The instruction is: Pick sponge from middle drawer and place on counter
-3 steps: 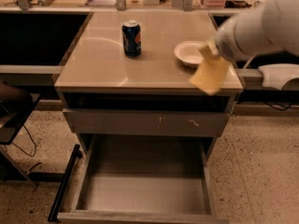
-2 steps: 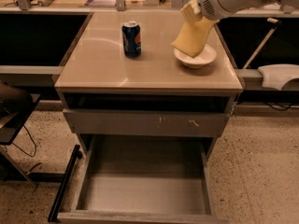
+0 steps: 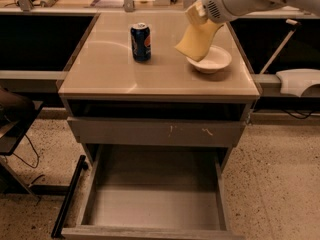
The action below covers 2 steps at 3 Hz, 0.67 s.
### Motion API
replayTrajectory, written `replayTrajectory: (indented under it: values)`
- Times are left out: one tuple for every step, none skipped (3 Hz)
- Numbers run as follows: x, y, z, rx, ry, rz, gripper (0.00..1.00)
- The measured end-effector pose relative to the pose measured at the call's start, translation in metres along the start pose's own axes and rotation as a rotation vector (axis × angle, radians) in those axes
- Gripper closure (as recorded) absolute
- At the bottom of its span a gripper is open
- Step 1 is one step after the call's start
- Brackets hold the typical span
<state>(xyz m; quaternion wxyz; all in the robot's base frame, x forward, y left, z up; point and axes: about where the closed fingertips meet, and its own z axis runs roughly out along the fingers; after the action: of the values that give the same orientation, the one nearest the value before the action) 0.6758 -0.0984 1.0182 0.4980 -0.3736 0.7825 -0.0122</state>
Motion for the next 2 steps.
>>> replayTrajectory:
  values:
    - [-0.027, 0.005, 0.058, -0.03, -0.051, -0.043, 1.0]
    - [-0.047, 0.022, 0.113, -0.1, -0.08, -0.083, 1.0]
